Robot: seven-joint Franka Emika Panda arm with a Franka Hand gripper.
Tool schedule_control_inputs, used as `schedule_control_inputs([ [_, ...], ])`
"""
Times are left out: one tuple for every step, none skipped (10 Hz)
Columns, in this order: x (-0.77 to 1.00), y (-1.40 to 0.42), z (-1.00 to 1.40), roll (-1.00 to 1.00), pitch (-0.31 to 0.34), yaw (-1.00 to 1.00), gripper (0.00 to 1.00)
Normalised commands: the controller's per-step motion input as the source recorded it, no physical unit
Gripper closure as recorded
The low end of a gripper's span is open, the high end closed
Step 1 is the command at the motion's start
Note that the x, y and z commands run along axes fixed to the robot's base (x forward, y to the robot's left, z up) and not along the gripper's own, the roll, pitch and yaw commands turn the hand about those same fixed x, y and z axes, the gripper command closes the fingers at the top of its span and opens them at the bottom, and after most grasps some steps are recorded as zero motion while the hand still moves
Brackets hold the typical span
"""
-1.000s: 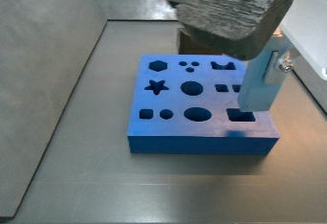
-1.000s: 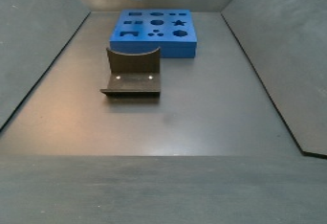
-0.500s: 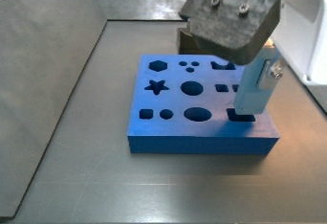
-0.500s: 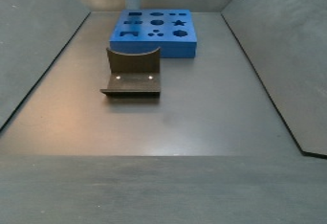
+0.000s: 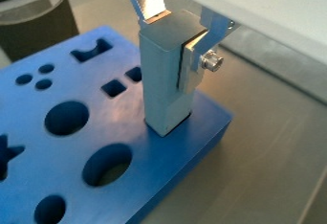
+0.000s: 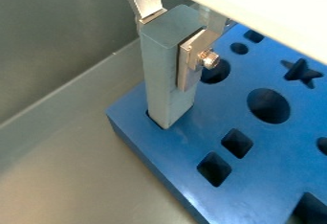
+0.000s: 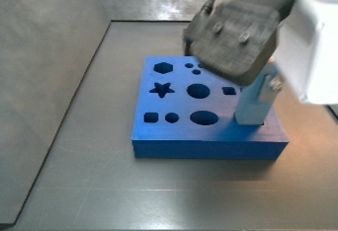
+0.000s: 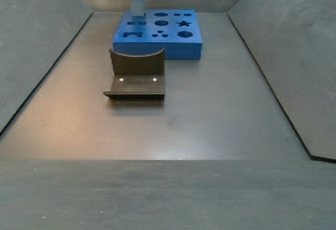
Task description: Insert the rectangle object.
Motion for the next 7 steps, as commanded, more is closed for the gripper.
schedule_control_inputs([
  [-0.32,0.0,-0.55,0.0,0.043,0.01,1.0],
  [-0.27,0.0,-0.6,-0.05,0.041,0.0,1.0],
  [-0.13,0.0,-0.72,-0.09,0.031,0.0,1.0],
  [-0.03,0.0,-0.72,-0.08,0.0,-0.03,1.0],
  [0.0,0.0,-0.33,-0.11,-0.006,-0.04,1.0],
  [-0.02,0.03,-0.04,-0.1,-0.051,0.0,1.0],
  [0.0,0.0,0.0,0.0,0.0,0.0,1.0],
])
